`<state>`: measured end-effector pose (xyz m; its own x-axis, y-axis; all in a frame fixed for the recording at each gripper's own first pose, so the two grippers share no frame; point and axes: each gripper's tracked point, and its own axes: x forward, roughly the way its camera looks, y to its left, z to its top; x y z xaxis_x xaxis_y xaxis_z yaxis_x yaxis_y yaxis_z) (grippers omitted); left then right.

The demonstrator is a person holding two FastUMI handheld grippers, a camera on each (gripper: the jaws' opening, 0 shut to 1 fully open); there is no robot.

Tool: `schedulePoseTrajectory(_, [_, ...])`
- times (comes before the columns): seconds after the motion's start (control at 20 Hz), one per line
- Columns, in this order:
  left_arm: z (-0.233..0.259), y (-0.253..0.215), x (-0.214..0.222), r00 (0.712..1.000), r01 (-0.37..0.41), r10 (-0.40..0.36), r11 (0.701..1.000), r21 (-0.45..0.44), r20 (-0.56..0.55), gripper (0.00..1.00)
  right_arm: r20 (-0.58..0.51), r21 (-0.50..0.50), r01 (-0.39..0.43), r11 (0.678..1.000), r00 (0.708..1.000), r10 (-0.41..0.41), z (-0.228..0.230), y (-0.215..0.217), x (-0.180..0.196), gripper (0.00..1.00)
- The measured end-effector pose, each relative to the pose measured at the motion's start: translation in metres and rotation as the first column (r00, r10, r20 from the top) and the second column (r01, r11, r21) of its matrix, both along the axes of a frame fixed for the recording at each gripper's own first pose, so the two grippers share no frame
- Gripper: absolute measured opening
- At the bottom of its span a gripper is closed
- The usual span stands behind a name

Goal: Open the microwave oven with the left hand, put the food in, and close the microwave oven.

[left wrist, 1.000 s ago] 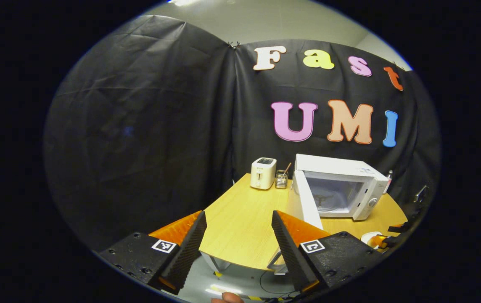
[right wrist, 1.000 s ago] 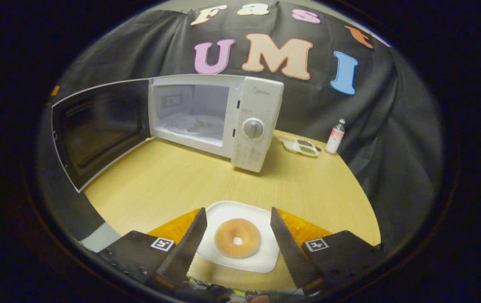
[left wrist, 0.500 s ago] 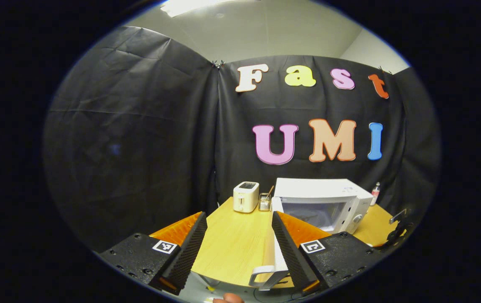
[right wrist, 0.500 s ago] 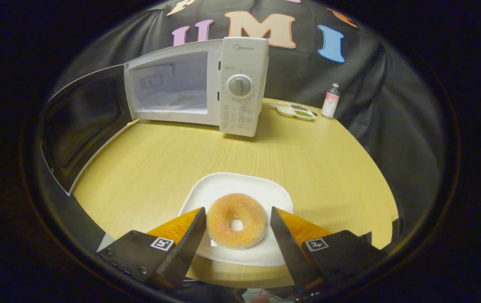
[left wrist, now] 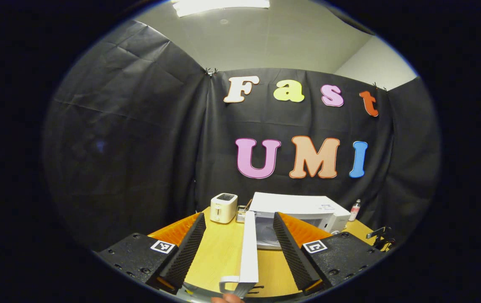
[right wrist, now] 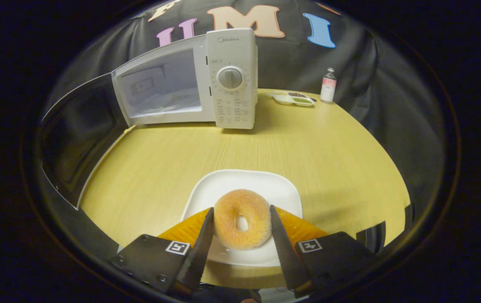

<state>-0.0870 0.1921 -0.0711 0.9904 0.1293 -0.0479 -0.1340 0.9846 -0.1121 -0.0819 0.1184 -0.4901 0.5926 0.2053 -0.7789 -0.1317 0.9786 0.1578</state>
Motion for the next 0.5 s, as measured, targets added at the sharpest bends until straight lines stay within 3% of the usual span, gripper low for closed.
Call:
schedulePoseTrajectory(0.2, [0.022, -0.011, 0.007, 0.999, 0.034, -0.036, 0.998, 0.044, 0.041, 0.92, -0.028, 0.074, 0.052, 0.996, 0.998, -0.05, 0.008, 0.006, 0.002, 0.72])
schedulePoseTrajectory(0.25, [0.029, -0.015, 0.007, 0.997, 0.044, -0.047, 0.997, 0.059, 0.054, 0.94, -0.031, 0.107, 0.076, 0.991, 0.997, -0.074, 0.014, 0.01, 0.004, 0.78])
schedulePoseTrajectory(0.3, [0.032, -0.019, 0.008, 0.997, 0.051, -0.055, 0.996, 0.071, 0.061, 0.94, -0.041, 0.146, 0.104, 0.984, 0.994, -0.099, 0.019, 0.016, 0.006, 0.72])
schedulePoseTrajectory(0.4, [0.034, -0.029, 0.008, 0.995, 0.071, -0.076, 0.995, 0.075, 0.062, 0.92, -0.074, 0.248, 0.185, 0.951, 0.982, -0.172, 0.033, 0.027, 0.013, 0.72])
schedulePoseTrajectory(0.5, [0.037, -0.04, 0.008, 0.993, 0.091, -0.095, 0.994, 0.065, 0.065, 0.92, -0.116, 0.35, 0.276, 0.895, 0.961, -0.251, 0.049, 0.04, 0.024, 0.72])
